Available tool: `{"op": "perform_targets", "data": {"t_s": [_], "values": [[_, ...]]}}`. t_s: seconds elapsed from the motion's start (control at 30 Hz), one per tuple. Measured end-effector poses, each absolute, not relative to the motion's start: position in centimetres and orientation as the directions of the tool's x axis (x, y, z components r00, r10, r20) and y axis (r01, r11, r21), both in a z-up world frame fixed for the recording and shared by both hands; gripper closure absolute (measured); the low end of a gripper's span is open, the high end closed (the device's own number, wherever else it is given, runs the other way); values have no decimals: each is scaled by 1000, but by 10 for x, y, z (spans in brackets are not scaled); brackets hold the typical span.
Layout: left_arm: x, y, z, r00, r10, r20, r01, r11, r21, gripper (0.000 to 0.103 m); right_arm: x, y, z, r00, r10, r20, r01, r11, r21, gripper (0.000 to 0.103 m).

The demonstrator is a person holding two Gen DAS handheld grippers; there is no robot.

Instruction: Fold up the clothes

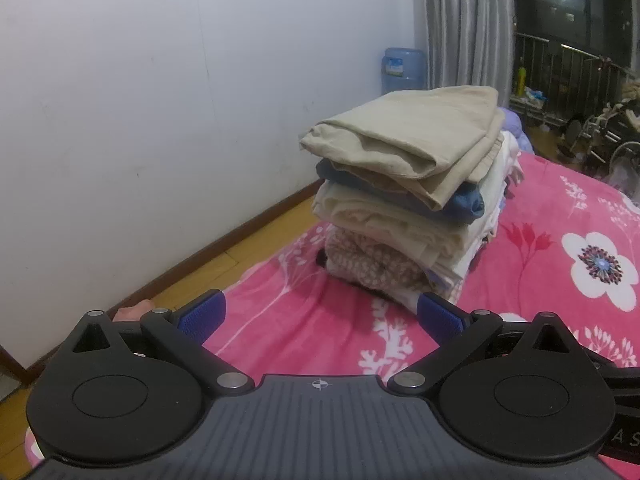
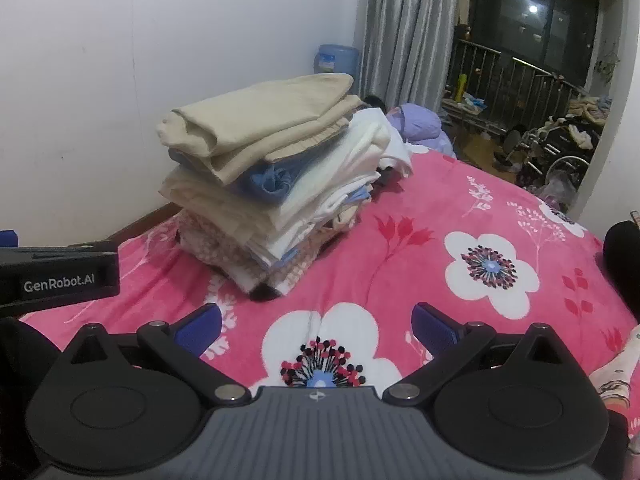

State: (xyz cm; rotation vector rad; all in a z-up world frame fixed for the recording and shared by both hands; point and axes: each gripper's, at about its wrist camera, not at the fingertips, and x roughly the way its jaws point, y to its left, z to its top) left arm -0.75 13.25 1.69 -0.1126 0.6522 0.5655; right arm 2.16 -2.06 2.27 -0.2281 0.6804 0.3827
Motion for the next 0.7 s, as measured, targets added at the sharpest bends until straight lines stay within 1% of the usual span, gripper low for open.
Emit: {"op": "perform_targets", "data": {"t_s": [0.7], "values": [[-9, 130, 15, 647, 456, -611, -521, 849, 82, 0, 20, -23, 20, 707, 256, -660, -418, 903, -97, 0]]}}
